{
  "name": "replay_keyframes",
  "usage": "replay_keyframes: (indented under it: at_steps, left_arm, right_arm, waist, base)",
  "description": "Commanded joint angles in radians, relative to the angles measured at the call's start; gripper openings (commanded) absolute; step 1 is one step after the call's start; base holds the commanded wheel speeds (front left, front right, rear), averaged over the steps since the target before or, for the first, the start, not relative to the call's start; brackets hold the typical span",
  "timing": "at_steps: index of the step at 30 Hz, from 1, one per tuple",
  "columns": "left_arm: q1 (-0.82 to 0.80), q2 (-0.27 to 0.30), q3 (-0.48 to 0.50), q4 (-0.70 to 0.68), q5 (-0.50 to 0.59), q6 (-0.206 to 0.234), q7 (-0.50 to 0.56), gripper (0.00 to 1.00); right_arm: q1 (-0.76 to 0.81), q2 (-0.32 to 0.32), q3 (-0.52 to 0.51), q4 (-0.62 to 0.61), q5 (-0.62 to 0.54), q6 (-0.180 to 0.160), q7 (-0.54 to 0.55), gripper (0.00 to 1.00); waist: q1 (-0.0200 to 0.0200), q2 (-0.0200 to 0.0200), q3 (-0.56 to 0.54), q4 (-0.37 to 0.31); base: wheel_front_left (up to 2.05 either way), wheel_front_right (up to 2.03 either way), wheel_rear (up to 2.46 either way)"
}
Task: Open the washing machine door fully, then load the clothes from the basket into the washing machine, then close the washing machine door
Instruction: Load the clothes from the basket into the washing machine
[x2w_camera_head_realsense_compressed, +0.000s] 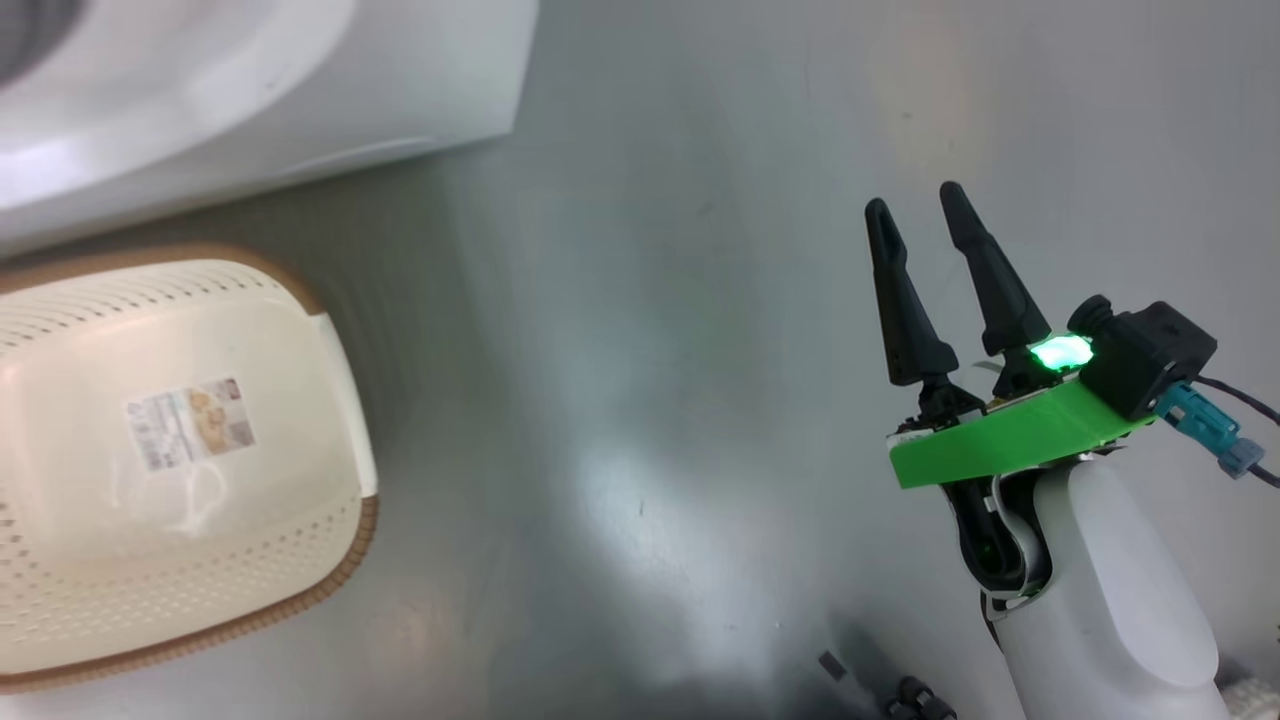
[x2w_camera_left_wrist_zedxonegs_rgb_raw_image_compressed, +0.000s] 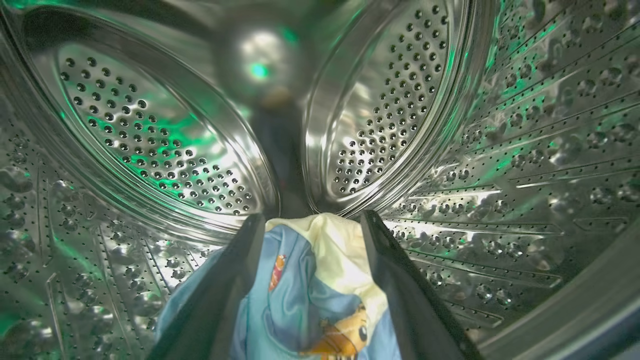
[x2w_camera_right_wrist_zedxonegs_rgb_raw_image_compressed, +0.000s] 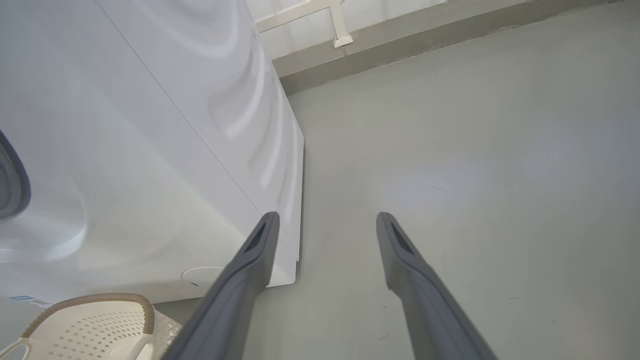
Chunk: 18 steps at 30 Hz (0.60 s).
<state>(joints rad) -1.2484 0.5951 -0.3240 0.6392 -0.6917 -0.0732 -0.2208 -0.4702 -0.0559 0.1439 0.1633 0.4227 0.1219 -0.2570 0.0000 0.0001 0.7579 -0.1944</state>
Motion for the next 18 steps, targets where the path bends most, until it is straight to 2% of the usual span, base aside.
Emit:
replay_keyframes:
  at_steps: [1, 12, 18]
  left_arm:
    - [0.040, 0.045, 0.035, -0.032, -0.016, 0.015, -0.012, 1.00]
    - [0.313, 0.001, 0.082, -0.179, 0.005, 0.051, -0.040, 1.00]
    - [0.486, -0.060, 0.132, -0.296, 0.057, 0.072, -0.041, 1.00]
  right_arm:
    - [0.050, 0.006, 0.011, -0.013, -0.012, 0.009, -0.005, 1.00]
    - [0.094, 0.006, -0.019, 0.007, -0.047, 0.009, -0.005, 1.00]
    - [0.129, 0.006, -0.038, 0.017, -0.093, 0.009, -0.005, 1.00]
  waist:
    - [0.0000, -0.0001, -0.041, 0.027]
    - [0.0000, -0.0001, -0.168, 0.055]
    - [0.0000, -0.0001, -0.245, 0.075]
  base:
    - [0.00, 0.00, 0.00]
    - [0.00, 0.00, 0.00]
    - [0.00, 0.00, 0.00]
